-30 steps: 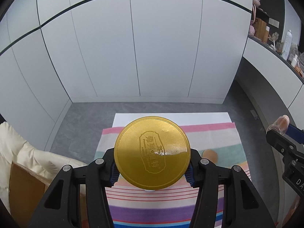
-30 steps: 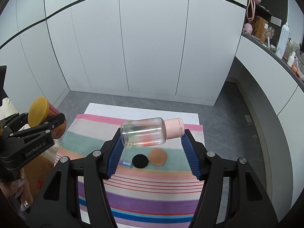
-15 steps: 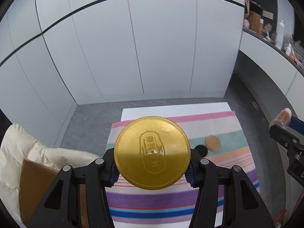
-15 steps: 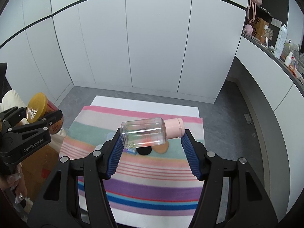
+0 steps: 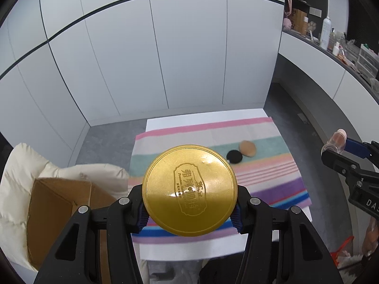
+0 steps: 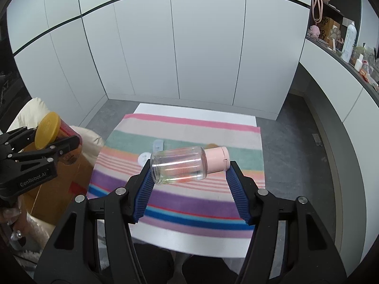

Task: Organize objects
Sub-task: 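Lift the yellow-lidded jar with the left tool while the right tool lifts the glass bottle, then carry the jar with the left tool while the right tool carries the bottle over the cardboard box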

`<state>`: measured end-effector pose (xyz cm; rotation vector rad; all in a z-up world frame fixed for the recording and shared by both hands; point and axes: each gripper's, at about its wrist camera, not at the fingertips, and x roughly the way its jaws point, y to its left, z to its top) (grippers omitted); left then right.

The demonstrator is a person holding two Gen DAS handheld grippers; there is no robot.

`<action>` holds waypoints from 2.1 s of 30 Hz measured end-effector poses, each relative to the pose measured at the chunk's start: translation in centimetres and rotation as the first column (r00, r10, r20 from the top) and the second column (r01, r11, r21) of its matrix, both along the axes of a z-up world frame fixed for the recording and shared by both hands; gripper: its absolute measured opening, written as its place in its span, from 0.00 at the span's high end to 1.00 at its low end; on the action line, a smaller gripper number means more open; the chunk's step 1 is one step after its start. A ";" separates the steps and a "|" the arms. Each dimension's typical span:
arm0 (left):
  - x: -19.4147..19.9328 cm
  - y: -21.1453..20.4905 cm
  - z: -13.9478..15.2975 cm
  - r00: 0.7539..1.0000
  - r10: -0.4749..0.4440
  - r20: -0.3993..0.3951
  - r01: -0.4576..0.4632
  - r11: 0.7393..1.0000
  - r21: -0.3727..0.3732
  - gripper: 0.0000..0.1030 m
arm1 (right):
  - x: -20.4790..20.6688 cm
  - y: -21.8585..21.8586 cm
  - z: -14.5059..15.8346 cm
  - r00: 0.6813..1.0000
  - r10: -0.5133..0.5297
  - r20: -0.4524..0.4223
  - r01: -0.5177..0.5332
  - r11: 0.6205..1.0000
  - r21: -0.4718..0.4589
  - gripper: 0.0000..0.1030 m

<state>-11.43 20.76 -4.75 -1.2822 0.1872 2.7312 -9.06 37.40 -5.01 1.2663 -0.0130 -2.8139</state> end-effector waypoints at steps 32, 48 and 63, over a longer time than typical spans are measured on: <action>6.9 -7.3 -0.4 0.994 0.111 -0.004 -0.111 0.993 0.035 0.47 | 6.6 -3.6 -1.0 0.998 0.048 0.036 -0.048 0.999 -0.016 0.39; 11.1 -20.5 -2.0 0.938 0.346 0.015 -0.346 0.938 0.025 0.47 | 4.9 -18.0 -1.1 0.948 0.317 0.037 -0.317 0.949 -0.010 0.39; 14.7 -30.8 -6.4 0.846 0.517 0.131 -0.524 0.851 0.025 0.47 | 5.1 -31.8 -3.5 0.823 0.559 0.099 -0.560 0.828 -0.020 0.39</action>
